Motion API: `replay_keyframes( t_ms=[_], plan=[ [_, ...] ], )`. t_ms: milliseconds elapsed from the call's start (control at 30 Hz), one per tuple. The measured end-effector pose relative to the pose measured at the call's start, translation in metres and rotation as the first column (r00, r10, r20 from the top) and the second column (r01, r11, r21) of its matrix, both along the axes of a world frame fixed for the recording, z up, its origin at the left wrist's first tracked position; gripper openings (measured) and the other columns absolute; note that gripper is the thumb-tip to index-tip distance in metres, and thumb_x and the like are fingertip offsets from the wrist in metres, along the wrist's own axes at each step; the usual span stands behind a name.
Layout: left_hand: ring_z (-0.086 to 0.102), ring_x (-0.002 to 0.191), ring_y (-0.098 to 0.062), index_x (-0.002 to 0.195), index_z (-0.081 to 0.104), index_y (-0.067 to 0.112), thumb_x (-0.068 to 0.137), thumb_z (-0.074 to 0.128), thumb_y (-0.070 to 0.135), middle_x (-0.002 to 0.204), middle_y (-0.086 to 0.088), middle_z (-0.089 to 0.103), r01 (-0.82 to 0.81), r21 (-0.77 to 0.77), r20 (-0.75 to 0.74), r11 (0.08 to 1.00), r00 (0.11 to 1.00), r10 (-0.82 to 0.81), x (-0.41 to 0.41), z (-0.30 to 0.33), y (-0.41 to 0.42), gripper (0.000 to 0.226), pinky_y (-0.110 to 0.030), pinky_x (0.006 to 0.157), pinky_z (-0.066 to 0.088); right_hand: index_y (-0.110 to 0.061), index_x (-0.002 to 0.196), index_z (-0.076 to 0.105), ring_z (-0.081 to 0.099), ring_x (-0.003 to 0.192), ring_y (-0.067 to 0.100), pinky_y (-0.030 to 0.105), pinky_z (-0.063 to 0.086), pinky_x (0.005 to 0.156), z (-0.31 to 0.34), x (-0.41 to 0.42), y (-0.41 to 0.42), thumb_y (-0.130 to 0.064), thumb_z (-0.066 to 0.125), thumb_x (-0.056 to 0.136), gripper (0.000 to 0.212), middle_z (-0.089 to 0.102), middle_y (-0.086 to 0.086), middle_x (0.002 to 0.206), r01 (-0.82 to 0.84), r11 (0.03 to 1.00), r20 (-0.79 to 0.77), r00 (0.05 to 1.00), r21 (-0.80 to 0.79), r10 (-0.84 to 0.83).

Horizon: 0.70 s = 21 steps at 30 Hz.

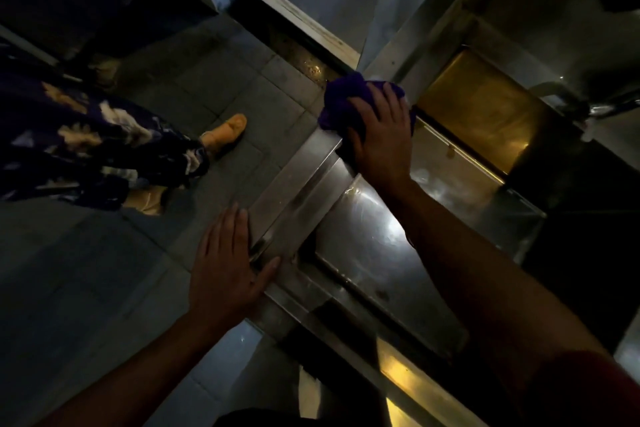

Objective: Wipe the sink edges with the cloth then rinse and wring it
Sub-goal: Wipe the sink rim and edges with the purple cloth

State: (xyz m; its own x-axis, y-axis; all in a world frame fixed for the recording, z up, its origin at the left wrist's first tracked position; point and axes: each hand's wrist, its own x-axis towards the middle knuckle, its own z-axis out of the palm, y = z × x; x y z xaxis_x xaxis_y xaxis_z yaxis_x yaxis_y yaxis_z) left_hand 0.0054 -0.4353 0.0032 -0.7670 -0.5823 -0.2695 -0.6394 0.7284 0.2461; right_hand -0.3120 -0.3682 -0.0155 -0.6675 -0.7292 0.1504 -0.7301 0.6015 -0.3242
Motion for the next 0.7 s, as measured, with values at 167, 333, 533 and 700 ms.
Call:
replay_keyframes(
  t_ms=[167,333,533,700],
  plan=[
    [0.017,0.152,-0.03,0.158,0.015,0.009,0.091,0.028,0.071,0.165,-0.013,0.015,0.032,0.079,-0.005,0.996,0.999,-0.031,-0.011,0.002,-0.011,0.092,-0.049,0.122,0.017,-0.021,0.13,0.057,0.047,0.13,0.029,0.051,0.039,0.109,0.023,-0.009,-0.006,-0.027,0.051,0.095,0.036,0.056,0.009,0.137,0.06,0.991,0.186,0.982,-0.117,-0.038],
    [0.015,0.153,-0.03,0.159,0.016,0.019,0.096,0.025,0.066,0.166,-0.01,0.013,0.181,0.041,-0.04,0.983,0.983,-0.179,-0.071,0.002,-0.027,0.079,-0.046,0.121,0.012,-0.017,0.135,0.054,0.05,0.117,0.008,0.017,0.04,0.101,0.064,-0.031,0.009,-0.016,0.052,0.099,0.036,0.056,-0.002,0.131,0.307,0.876,0.392,0.907,-0.373,-0.151],
    [0.027,0.148,-0.032,0.158,0.019,0.02,0.1,0.018,0.059,0.165,-0.013,0.017,0.165,0.005,-0.045,0.986,0.985,-0.164,-0.085,-0.008,-0.025,0.069,-0.048,0.12,0.023,-0.013,0.136,0.056,0.049,0.124,0.011,0.023,0.035,0.108,0.073,-0.118,0.01,-0.019,0.054,0.096,0.04,0.057,0.008,0.137,0.371,0.833,0.322,0.913,-0.41,-0.249],
    [0.036,0.143,-0.035,0.155,0.027,0.017,0.102,0.029,0.047,0.161,-0.015,0.027,0.151,0.014,-0.095,0.989,0.984,-0.149,-0.086,-0.009,-0.026,0.062,-0.049,0.114,0.032,-0.013,0.135,0.058,0.049,0.133,0.031,0.042,0.034,0.115,0.042,-0.185,-0.011,-0.031,0.05,0.097,0.043,0.057,0.011,0.139,0.238,0.953,0.092,0.97,-0.189,-0.224]
  ],
)
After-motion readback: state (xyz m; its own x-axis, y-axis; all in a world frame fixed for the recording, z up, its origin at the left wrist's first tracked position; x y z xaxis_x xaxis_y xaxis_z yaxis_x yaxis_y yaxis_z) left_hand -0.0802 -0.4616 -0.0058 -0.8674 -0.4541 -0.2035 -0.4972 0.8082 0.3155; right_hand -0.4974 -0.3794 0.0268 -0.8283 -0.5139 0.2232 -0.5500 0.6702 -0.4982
